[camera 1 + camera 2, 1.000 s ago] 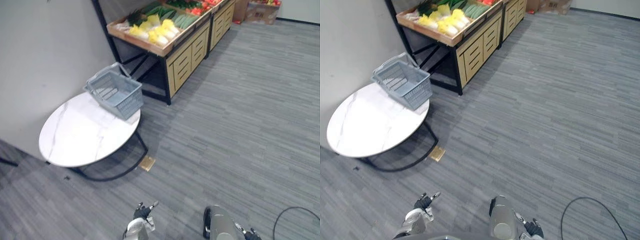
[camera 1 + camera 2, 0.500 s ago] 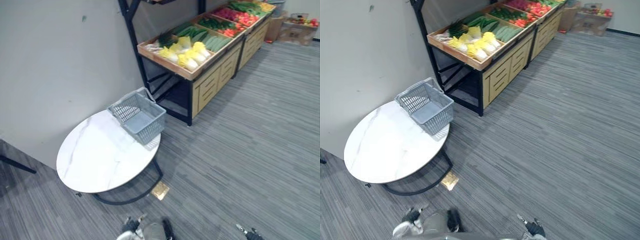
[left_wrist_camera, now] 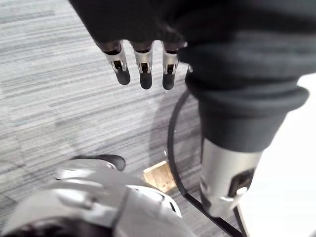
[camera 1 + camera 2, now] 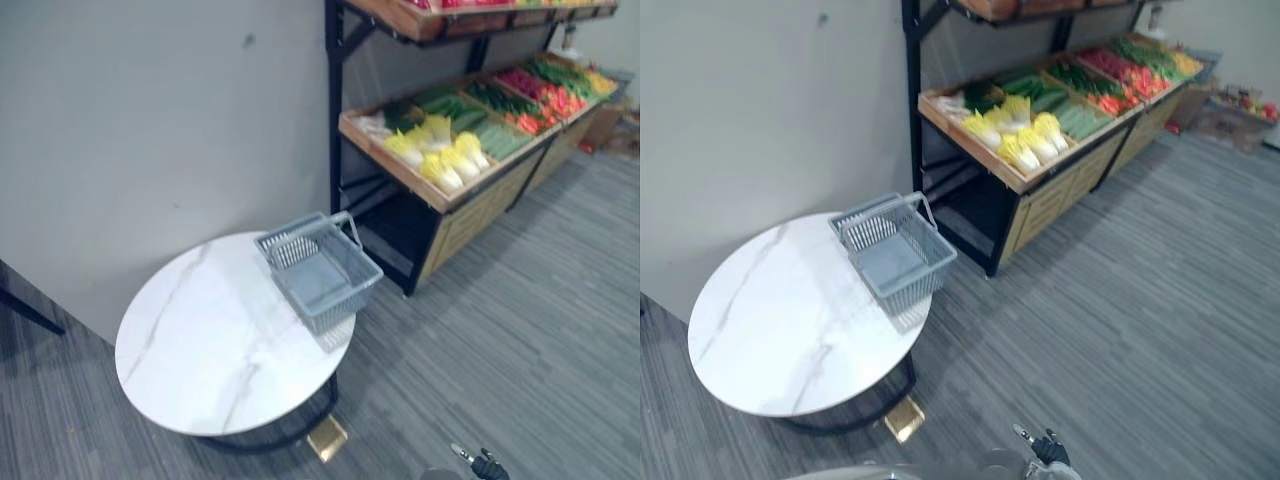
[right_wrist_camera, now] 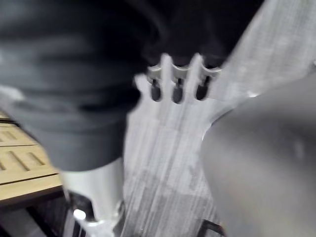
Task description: Pick vegetable in the basket
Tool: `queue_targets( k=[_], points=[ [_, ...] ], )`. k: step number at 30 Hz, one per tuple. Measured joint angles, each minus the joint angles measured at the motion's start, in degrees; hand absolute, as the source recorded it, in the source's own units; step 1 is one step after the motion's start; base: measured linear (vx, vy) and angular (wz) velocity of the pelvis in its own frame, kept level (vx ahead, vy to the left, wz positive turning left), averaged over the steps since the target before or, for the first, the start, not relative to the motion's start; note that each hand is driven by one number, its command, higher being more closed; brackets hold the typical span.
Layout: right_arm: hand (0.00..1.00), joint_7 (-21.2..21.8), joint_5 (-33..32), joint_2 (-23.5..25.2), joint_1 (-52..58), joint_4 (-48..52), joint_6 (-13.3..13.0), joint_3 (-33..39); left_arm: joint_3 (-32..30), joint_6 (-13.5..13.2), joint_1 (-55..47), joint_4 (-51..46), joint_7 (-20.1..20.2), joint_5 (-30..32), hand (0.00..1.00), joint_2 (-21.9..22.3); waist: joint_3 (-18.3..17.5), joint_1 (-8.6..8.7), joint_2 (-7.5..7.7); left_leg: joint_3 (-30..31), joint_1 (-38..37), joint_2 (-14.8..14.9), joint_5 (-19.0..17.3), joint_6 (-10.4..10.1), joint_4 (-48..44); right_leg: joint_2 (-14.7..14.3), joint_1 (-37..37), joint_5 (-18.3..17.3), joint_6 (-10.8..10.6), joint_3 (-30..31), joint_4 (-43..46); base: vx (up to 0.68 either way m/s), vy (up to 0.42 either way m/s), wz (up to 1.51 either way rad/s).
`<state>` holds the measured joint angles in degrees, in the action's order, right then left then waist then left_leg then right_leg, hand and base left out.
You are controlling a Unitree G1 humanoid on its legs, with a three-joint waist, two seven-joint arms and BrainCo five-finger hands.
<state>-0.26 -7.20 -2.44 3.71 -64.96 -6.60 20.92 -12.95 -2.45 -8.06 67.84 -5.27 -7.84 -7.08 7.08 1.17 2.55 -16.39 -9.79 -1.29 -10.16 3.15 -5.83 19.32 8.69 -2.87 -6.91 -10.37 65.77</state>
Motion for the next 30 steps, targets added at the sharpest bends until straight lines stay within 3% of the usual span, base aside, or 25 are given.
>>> queue_targets(
  k=[2, 4, 6, 8, 9, 10, 11, 12, 16, 19, 21, 23, 26, 30],
  points=[
    [0.0, -0.01, 0.06, -0.41, 0.21, 0.03, -0.01, 0.07, 0.52, -0.09, 1.69, -0.08, -0.24, -0.5, 0.0, 0.0, 0.18, 0.4, -0.24, 2.07, -2.83, -0.04, 0.01, -0.02, 1.04, -0.27, 3.25, -5.12, 1.45, -3.32, -5.93, 0.36, -0.064, 0.81],
    [0.0, -0.01, 0.08, -0.89, 0.89, 0.1, 0.0, 0.07, 0.87, -0.44, 3.61, -0.85, -0.75, -1.07, 0.0, 0.88, 0.72, 0.47, -1.1, 4.72, -4.93, 0.92, -0.3, -0.51, 2.02, -1.16, 4.34, -6.2, 2.77, -5.14, -17.81, 0.32, -0.154, 0.94],
    [0.0, -0.06, 0.09, -0.84, 2.33, 1.08, 0.05, 0.13, 0.94, -1.92, 4.6, -3.05, -0.79, -1.09, 0.0, 3.18, 0.97, 0.31, -1.7, 6.97, -5.81, 2.83, -1.61, -2.7, 3.19, -2.39, 4.22, -4.64, 1.7, -2.59, -38.73, 0.32, -0.26, 0.93],
    [0.0, -0.12, 0.07, -0.65, 2.61, 1.09, 0.07, 0.01, -1.08, -2.42, 4.33, -4.18, -0.89, -2.55, 0.0, 5.18, 1.04, 0.16, -1.32, 8.41, -6.47, 4.23, -3.11, -5.38, 3.0, -3.0, 4.0, -0.26, 1.9, 2.47, -50.62, 0.35, -0.384, 0.47],
    [0.0, -0.16, -0.04, -0.21, 3.1, 1.12, 0.07, -0.51, -2.36, -2.42, 4.2, -4.38, -0.95, -2.6, 0.0, 5.38, 0.81, 0.18, -0.83, 9.28, -6.77, 5.72, -4.66, -7.68, 2.27, -3.86, 3.83, 5.2, -0.47, 4.12, -52.2, 0.37, -0.445, 0.28],
    [0.0, -0.16, -0.08, -0.71, 3.19, 1.13, 0.08, -0.82, -3.15, -2.42, 4.02, -4.19, -0.98, -2.59, 0.0, 5.88, 1.03, 0.1, -1.04, 9.49, -6.9, 7.15, -5.37, -8.71, 2.08, -5.29, 4.1, 5.97, -0.98, 4.18, -51.01, 0.36, -0.471, 0.15],
    [0.0, -0.21, -0.15, -1.8, 2.98, 1.23, 0.07, -1.11, -4.4, -2.52, 3.8, -4.05, -0.97, -2.53, 0.0, 7.29, 0.93, -0.05, -3.42, 9.08, -7.02, 9.61, -5.05, -9.32, 1.7, -7.59, 5.11, 2.76, 0.12, 2.75, -47.98, 0.35, -0.453, 0.17],
    [0.0, -0.18, -0.47, -2.07, 2.81, 1.29, 0.05, -1.26, -5.51, -2.46, 3.82, -3.99, -0.79, -2.49, 0.0, 7.76, 1.01, 0.14, -3.8, 8.99, -6.85, 10.74, -2.63, -9.58, 1.77, -7.68, 5.95, -0.46, 1.09, 1.2, -44.44, 0.34, -0.439, 0.27],
    [0.0, 0.11, -0.53, -2.29, 3.03, 1.0, 0.17, -1.27, -10.58, -2.43, 3.29, -3.81, -0.44, -2.61, 0.0, 9.16, 0.87, 0.1, -4.47, 11.64, -4.07, 14.03, 3.32, -9.1, -3.99, -8.35, 0.74, -5.11, 2.99, -4.89, -44.63, 0.3, -0.405, 0.72],
    [0.0, 0.11, -0.53, -2.82, 3.39, 0.99, 0.19, -2.57, -12.75, -2.43, 3.26, -4.05, 0.07, -3.33, 0.0, 8.96, 1.06, 0.08, -4.21, 12.73, 4.09, 15.85, 5.67, -11.05, -18.75, -7.87, -5.79, -5.4, 3.8, -10.69, -48.49, 0.19, -0.203, 0.81],
    [0.0, 0.12, -0.7, -3.39, 2.84, 1.01, 0.11, -3.46, -12.52, -2.43, 3.27, -4.0, 0.32, -3.32, 0.0, 8.69, 1.06, 0.14, -4.26, 7.07, 6.22, 16.33, 5.89, -11.42, -18.72, -7.35, -8.45, -5.13, 3.76, -13.29, -50.32, 0.16, -0.084, 0.65],
    [0.0, 0.02, -2.56, -3.41, 0.8, 1.07, 0.04, -3.17, -12.01, -2.37, 3.3, -3.79, 0.59, -3.27, 0.0, 8.27, 0.98, 0.3, -4.05, -0.71, 5.74, 16.19, 6.09, -11.08, -12.92, -6.2, -9.38, -4.48, 2.79, -15.39, -52.28, 0.13, 0.025, 0.58],
    [0.0, -0.51, -2.8, -4.68, -1.48, 1.39, 0.07, -1.42, -11.47, -2.3, 3.5, -3.39, 0.45, -3.22, 0.0, 8.6, 0.8, 0.38, -4.82, -2.58, 4.17, 12.79, 7.9, -10.3, -2.14, -6.12, -8.79, -2.55, 1.01, -15.72, -54.94, 0.11, 0.126, 0.59],
    [0.0, -1.89, 2.48, -7.11, -2.41, 8.91, 0.1, -1.4, -8.55, -2.28, 3.58, -3.41, -0.13, -3.14, 0.0, 6.83, 1.2, 0.35, -4.23, -3.73, 4.4, 11.17, 7.9, -10.31, 1.21, -6.4, -8.72, 1.18, 0.39, -13.61, -60.32, 0.05, 0.174, 0.05]
  ],
)
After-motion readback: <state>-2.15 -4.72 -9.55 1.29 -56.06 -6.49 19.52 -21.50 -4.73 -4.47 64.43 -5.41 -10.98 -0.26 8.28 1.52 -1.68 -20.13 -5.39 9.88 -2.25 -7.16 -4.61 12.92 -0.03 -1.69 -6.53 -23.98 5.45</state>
